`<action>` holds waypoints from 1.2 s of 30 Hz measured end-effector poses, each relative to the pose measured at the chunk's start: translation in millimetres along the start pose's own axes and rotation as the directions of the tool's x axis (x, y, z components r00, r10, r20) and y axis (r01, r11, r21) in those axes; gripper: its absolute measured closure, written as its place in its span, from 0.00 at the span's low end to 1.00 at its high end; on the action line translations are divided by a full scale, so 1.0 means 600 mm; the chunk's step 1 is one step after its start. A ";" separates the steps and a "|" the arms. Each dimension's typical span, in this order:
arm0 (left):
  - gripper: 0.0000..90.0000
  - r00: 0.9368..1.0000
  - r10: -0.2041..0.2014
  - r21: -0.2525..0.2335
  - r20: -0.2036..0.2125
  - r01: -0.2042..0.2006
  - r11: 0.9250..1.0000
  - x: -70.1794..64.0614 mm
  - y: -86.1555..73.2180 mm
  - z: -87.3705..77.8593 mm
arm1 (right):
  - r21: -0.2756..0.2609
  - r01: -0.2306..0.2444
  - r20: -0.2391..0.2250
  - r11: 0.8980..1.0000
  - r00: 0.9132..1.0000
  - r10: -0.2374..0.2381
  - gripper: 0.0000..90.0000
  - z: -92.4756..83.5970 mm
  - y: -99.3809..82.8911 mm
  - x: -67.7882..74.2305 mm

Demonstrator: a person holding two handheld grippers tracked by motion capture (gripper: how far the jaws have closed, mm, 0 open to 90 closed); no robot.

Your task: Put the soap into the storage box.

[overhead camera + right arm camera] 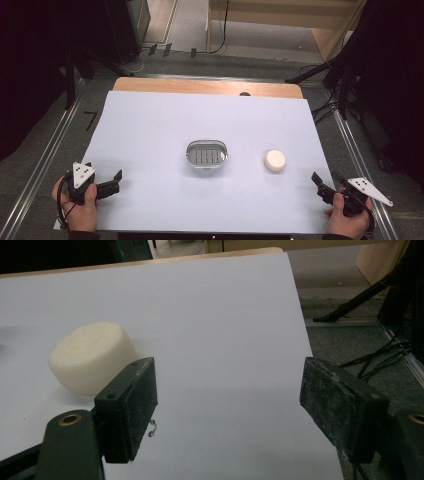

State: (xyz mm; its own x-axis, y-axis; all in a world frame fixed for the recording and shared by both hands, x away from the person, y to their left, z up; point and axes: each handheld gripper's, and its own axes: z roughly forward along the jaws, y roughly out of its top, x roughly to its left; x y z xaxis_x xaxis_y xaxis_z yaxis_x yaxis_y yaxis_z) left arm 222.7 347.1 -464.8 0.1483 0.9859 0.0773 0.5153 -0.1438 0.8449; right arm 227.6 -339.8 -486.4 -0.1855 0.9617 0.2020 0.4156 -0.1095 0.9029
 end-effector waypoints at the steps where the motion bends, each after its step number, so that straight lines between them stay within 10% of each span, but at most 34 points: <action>1: 0.00 1.000 0.000 0.000 0.000 0.000 1.000 0.000 0.000 0.000 | -0.017 -0.001 0.002 1.000 1.000 0.001 0.27 0.000 0.001 -0.001; 17: 0.00 1.000 0.000 -0.003 0.003 0.000 1.000 0.000 0.000 0.000 | 0.072 -0.010 -0.051 0.997 0.999 0.014 0.14 -0.002 0.000 -0.004; 36: 0.00 1.000 0.009 -0.002 0.001 -0.009 1.000 -0.001 0.000 -0.001 | 0.191 0.092 -0.096 0.977 0.993 -0.075 0.12 0.015 0.008 0.011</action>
State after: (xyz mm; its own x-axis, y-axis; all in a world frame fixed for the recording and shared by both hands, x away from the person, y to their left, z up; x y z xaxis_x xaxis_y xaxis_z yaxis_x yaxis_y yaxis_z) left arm 222.0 346.5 -464.7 0.1538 0.9845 0.0848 0.5120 -0.1528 0.8453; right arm 236.4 -331.5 -484.4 -0.3004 0.9387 0.1693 0.5594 0.0296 0.8284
